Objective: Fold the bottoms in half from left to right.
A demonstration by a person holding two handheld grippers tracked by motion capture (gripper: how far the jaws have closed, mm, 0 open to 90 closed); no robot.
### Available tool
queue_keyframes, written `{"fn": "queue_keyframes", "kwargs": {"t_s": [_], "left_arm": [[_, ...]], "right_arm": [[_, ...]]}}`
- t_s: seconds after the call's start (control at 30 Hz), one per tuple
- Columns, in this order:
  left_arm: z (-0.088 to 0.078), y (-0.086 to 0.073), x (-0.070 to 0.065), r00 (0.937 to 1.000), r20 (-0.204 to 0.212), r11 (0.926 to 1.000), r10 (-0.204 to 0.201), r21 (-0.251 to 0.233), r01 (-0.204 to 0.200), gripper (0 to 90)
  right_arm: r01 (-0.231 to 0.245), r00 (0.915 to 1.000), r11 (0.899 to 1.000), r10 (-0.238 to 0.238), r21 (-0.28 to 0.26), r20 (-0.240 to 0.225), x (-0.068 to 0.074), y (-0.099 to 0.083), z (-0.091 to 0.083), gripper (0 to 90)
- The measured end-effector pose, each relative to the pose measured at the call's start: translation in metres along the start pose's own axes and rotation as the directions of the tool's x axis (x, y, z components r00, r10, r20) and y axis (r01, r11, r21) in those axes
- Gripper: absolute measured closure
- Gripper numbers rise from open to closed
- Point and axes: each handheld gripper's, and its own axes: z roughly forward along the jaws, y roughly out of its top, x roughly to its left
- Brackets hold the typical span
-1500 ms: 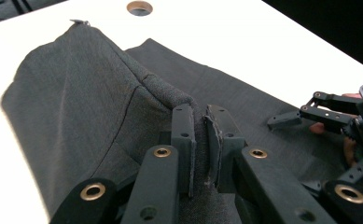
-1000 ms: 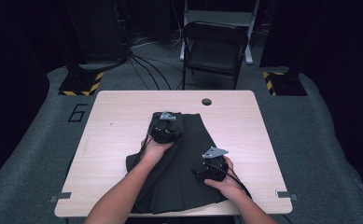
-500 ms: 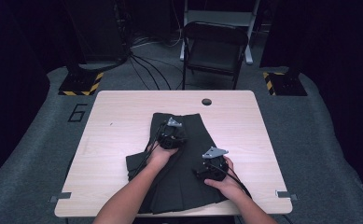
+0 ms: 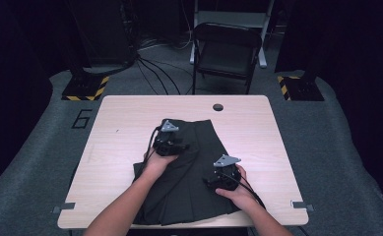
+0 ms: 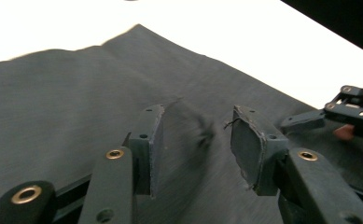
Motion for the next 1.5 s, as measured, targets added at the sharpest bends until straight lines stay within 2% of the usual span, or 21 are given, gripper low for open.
{"fn": "queue_keyframes", "kwargs": {"t_s": [0.03, 0.07, 0.1, 0.2, 0.27, 0.4, 0.47, 0.57, 0.63, 0.87, 0.93, 1.0, 1.13, 1.23, 1.3, 1.4, 1.5], "left_arm": [[0.000, 0.000, 0.000, 1.0000, 0.000, 1.0000, 0.000, 0.000, 0.000, 52.2], [-0.010, -0.005, 0.008, 0.9997, -0.012, 0.9997, -0.023, -0.013, 0.022, 51.9], [-0.010, -0.005, 0.008, 0.9997, -0.012, 0.9997, -0.023, -0.013, 0.022, 51.8], [-0.029, -0.020, 0.023, 0.9981, -0.022, 0.9979, -0.058, -0.029, 0.058, 51.3], [-0.038, -0.028, 0.028, 0.9980, -0.023, 0.9978, -0.059, -0.030, 0.059, 51.2], [-0.053, -0.047, 0.036, 0.9987, -0.034, 0.9993, -0.037, -0.008, 0.037, 50.2], [-0.061, -0.056, 0.040, 0.9992, -0.025, 0.9995, -0.031, 0.005, 0.032, 49.6], [-0.068, -0.064, 0.044, 0.9990, -0.030, 0.9993, -0.034, 0.013, 0.034, 48.9], [-0.073, -0.076, 0.047, 0.9987, -0.024, 0.9989, -0.045, 0.013, 0.046, 47.5], [-0.066, -0.095, 0.050, 0.9985, -0.025, 0.9984, -0.049, 0.025, 0.050, 43.2], [-0.063, -0.096, 0.051, 0.9989, -0.019, 0.9983, -0.044, 0.038, 0.045, 41.9], [-0.055, -0.099, 0.050, 0.9997, -0.011, 0.9964, -0.022, 0.082, 0.023, 42.2], [-0.050, -0.101, 0.048, 1.0000, 0.002, 0.9962, -0.008, 0.087, 0.008, 44.7], [-0.046, -0.104, 0.047, 0.9995, -0.005, 0.9971, -0.031, 0.070, 0.032, 46.0], [-0.044, -0.106, 0.047, 0.9994, -0.008, 0.9965, -0.034, 0.076, 0.034, 48.4], [-0.044, -0.108, 0.046, 0.9999, -0.011, 0.9970, -0.007, 0.077, 0.008, 57.4], [-0.046, -0.108, 0.045, 0.9998, -0.019, 0.9969, -0.004, 0.078, 0.006, 66.3]], "right_arm": [[-0.002, 1.0000, 1.000, 0.002, 0.000, -0.002, 0.000, 0.000, 0.000, 14.7], [-0.003, 1.0000, 1.000, 0.003, -0.001, -0.002, 0.000, 0.000, 0.000, 14.7], [-0.003, 1.0000, 1.000, 0.003, -0.001, -0.002, 0.000, 0.000, 0.000, 14.7], [0.006, 1.0000, 1.000, -0.006, -0.002, -0.002, 0.000, 0.000, 0.000, 14.7], [0.006, 1.0000, 1.000, -0.006, -0.002, -0.001, 0.000, 0.000, 0.000, 14.7], [0.006, 1.0000, 1.000, -0.006, -0.002, -0.001, 0.000, 0.000, 0.000, 14.7], [0.006, 1.0000, 1.000, -0.006, -0.002, -0.001, 0.000, 0.000, 0.000, 14.7], [0.006, 1.0000, 1.000, -0.006, -0.002, 0.000, 0.000, 0.000, 0.000, 14.7], [0.006, 1.0000, 1.000, -0.006, -0.002, 0.000, 0.000, 0.000, 0.000, 14.7], [0.006, 1.0000, 1.000, -0.006, -0.001, 0.000, 0.000, 0.000, 0.000, 14.7], [0.006, 1.0000, 1.000, -0.006, -0.002, 0.000, 0.000, 0.000, 0.000, 14.7], [0.006, 1.0000, 1.000, -0.006, -0.001, 0.001, 0.000, 0.000, 0.000, 14.7], [0.006, 1.0000, 1.000, -0.006, -0.002, 0.000, 0.000, 0.000, 0.000, 14.7], [0.006, 1.0000, 1.000, -0.006, -0.002, 0.000, 0.000, 0.000, 0.000, 14.7], [0.004, 1.0000, 1.000, -0.004, -0.001, 0.001, 0.000, 0.000, 0.000, 14.7], [0.004, 1.0000, 1.000, -0.004, -0.001, 0.000, 0.000, 0.000, 0.000, 14.7], [0.004, 1.0000, 1.000, -0.004, -0.001, 0.001, 0.000, 0.000, 0.000, 14.7]]}}
